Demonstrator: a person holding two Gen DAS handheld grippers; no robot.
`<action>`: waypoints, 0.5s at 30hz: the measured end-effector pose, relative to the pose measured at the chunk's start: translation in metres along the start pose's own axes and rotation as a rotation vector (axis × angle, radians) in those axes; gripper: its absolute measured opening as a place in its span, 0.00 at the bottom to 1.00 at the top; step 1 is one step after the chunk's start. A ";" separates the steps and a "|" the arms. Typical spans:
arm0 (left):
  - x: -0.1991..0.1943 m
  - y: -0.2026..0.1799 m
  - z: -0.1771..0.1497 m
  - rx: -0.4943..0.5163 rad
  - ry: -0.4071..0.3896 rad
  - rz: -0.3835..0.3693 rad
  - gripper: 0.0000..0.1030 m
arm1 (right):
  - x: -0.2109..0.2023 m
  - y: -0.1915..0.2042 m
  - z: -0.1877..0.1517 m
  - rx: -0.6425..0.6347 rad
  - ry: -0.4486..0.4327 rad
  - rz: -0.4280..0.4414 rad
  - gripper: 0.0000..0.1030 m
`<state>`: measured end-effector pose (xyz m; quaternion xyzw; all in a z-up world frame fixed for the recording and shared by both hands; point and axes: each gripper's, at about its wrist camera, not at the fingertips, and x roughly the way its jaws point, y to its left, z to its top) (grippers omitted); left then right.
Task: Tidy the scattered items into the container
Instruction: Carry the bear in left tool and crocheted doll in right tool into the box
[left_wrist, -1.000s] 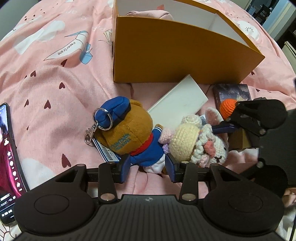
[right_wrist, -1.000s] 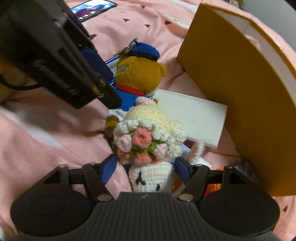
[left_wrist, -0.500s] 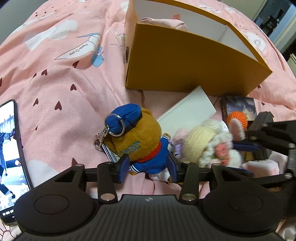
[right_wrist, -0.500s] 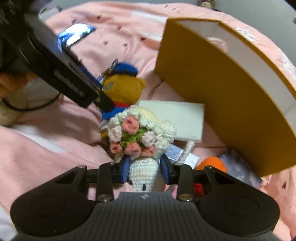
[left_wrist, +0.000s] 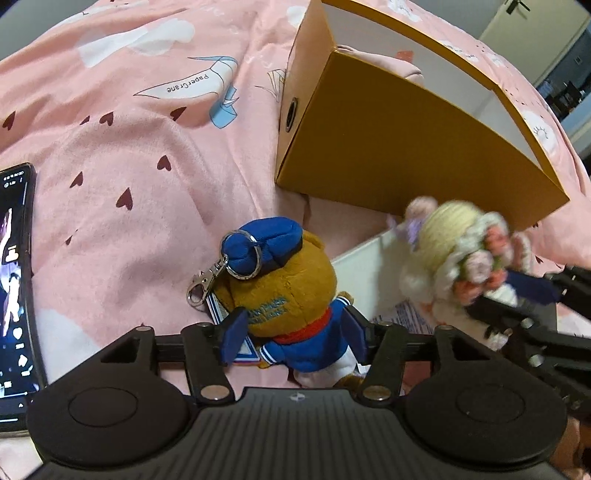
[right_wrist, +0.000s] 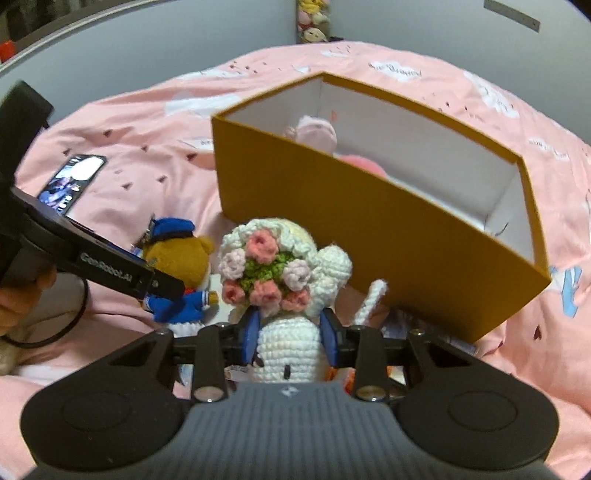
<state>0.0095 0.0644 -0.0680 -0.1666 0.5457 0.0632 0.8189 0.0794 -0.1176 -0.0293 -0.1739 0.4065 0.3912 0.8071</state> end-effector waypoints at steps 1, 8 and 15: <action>0.003 0.000 0.000 -0.003 -0.001 0.006 0.67 | 0.004 -0.001 -0.001 0.012 0.006 0.006 0.39; 0.015 0.001 0.005 -0.045 -0.012 0.016 0.75 | 0.021 0.003 -0.004 0.038 0.029 0.060 0.46; 0.023 0.002 0.006 -0.054 -0.020 0.015 0.79 | 0.038 0.013 -0.006 0.028 0.061 0.111 0.51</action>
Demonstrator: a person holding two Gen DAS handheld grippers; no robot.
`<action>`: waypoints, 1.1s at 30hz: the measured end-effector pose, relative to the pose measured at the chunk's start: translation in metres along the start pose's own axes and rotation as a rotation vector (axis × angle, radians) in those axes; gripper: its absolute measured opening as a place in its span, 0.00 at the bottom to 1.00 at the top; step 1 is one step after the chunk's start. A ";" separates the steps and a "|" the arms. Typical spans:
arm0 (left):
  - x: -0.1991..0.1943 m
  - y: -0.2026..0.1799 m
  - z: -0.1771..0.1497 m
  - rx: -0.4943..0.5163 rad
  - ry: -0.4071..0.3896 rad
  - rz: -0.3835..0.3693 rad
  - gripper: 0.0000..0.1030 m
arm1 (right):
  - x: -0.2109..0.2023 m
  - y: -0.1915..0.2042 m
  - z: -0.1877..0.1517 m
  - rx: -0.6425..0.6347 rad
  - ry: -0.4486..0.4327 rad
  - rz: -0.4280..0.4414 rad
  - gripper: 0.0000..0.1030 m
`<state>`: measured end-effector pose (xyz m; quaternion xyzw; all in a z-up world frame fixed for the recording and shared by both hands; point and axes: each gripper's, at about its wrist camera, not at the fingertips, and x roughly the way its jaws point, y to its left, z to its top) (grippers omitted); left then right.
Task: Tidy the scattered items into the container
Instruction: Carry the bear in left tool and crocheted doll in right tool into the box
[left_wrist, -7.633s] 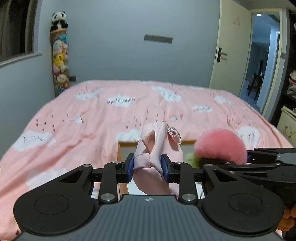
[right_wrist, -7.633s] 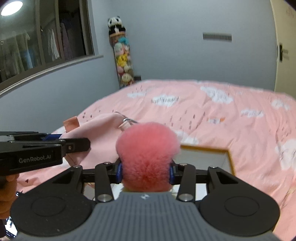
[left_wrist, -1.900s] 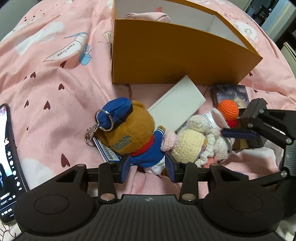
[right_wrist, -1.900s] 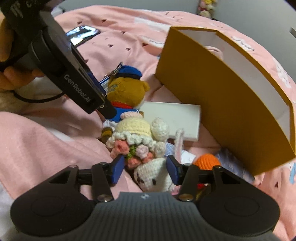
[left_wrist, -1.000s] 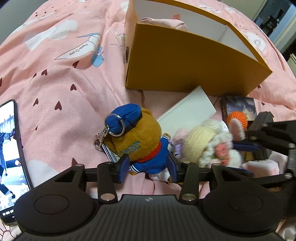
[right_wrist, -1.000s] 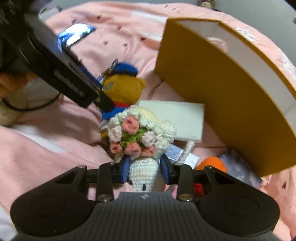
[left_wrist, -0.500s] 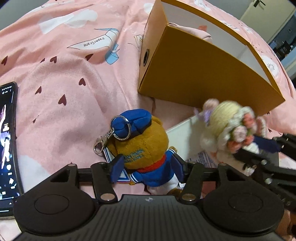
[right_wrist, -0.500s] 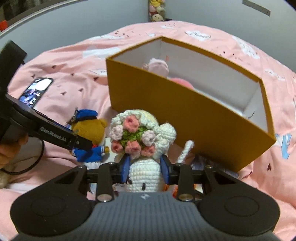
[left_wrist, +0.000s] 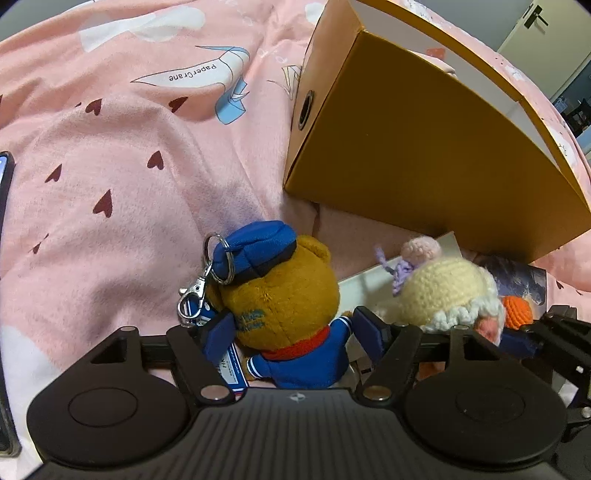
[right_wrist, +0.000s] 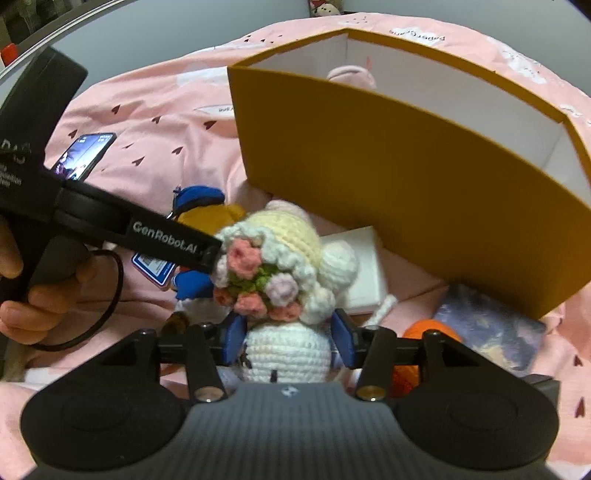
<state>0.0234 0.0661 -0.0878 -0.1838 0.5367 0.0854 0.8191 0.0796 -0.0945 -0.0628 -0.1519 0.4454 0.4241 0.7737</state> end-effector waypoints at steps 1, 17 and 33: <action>0.000 0.001 0.000 0.000 -0.002 -0.001 0.77 | 0.002 0.000 0.000 0.003 0.002 0.005 0.50; -0.026 -0.003 -0.007 0.028 -0.063 0.003 0.52 | -0.018 -0.005 -0.005 0.040 -0.074 0.016 0.42; -0.119 -0.062 0.001 0.219 -0.324 -0.155 0.52 | -0.110 -0.032 0.011 0.100 -0.289 -0.033 0.42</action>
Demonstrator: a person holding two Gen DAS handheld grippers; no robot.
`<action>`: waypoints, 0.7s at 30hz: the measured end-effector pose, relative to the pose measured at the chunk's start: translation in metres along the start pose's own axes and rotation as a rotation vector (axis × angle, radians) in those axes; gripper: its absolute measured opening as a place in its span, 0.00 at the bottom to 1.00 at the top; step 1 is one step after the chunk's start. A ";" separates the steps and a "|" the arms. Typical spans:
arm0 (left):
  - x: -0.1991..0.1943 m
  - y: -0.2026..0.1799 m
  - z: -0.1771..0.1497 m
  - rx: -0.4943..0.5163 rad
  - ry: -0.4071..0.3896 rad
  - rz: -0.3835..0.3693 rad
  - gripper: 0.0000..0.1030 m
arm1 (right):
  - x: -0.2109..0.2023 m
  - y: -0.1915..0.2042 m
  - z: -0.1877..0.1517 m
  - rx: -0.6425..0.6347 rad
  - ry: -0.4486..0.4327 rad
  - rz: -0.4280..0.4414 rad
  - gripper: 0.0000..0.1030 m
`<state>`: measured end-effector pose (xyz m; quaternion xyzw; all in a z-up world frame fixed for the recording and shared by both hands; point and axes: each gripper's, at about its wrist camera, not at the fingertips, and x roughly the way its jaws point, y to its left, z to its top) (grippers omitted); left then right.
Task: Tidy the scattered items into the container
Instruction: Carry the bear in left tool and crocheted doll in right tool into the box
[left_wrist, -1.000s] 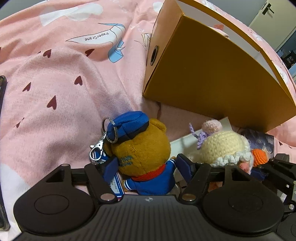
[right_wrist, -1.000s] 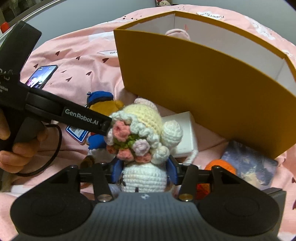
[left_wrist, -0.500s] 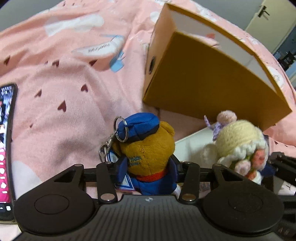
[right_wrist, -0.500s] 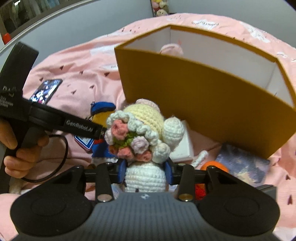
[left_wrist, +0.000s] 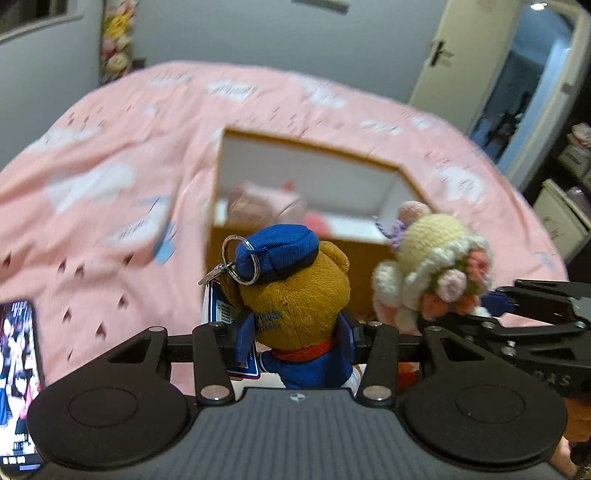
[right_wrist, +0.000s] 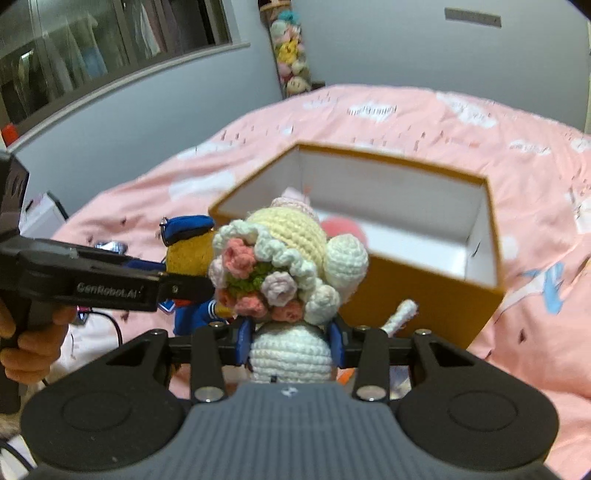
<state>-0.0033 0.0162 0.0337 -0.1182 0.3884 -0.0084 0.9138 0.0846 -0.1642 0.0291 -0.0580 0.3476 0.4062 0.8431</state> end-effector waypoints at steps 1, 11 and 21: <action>-0.002 -0.004 0.005 0.006 -0.018 -0.015 0.52 | -0.004 0.000 0.004 -0.003 -0.013 -0.003 0.42; -0.007 -0.030 0.055 0.039 -0.212 -0.089 0.52 | -0.033 -0.011 0.042 -0.054 -0.129 -0.084 0.42; 0.028 -0.049 0.093 0.055 -0.308 -0.105 0.52 | -0.022 -0.047 0.081 0.019 -0.198 -0.198 0.42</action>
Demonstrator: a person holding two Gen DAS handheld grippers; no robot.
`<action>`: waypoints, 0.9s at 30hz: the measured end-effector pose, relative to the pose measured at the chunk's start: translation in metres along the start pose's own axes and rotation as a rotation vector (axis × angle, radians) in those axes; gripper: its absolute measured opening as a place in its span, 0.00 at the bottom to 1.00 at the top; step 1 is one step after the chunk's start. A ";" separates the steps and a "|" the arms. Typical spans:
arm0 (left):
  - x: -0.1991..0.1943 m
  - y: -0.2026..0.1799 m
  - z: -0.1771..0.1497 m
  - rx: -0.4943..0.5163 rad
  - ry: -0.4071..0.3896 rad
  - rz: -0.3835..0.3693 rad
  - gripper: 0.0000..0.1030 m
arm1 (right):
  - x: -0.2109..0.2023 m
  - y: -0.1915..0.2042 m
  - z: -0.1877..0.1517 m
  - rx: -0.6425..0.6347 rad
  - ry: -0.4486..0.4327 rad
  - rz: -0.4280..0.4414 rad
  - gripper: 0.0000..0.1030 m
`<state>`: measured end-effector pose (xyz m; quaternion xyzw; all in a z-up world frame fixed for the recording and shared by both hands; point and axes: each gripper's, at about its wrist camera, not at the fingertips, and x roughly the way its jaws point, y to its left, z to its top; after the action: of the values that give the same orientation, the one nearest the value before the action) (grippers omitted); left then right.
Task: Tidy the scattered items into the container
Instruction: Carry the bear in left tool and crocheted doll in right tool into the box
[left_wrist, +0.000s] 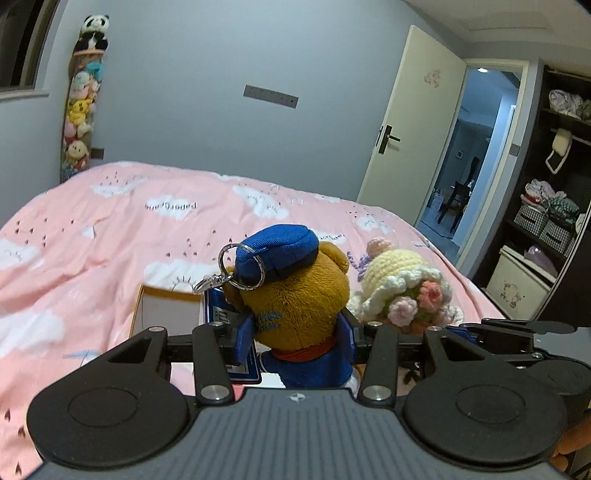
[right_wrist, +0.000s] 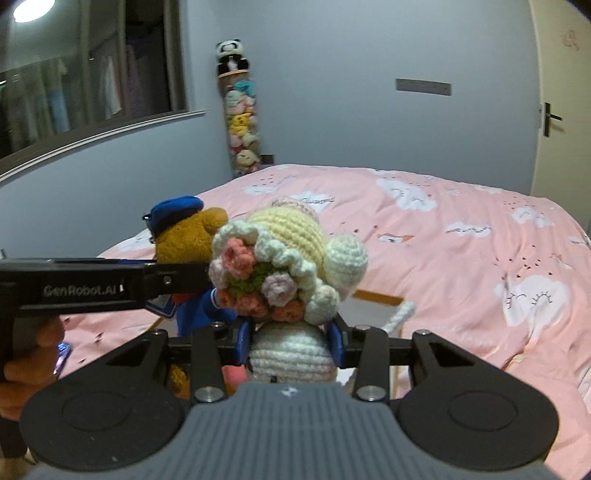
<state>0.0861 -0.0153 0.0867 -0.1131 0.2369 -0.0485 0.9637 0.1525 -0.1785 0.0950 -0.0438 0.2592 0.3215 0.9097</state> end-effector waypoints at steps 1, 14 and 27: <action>0.006 -0.001 0.000 0.004 0.002 -0.002 0.52 | 0.006 -0.003 0.001 0.011 0.005 -0.012 0.42; 0.071 0.004 -0.035 0.007 0.136 0.002 0.52 | 0.073 -0.031 -0.021 0.053 0.163 -0.121 0.42; 0.106 0.015 -0.052 -0.005 0.369 0.029 0.53 | 0.105 -0.030 -0.047 0.051 0.314 -0.133 0.43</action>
<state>0.1565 -0.0264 -0.0090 -0.1011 0.4112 -0.0541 0.9043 0.2189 -0.1552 -0.0007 -0.0875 0.4030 0.2429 0.8781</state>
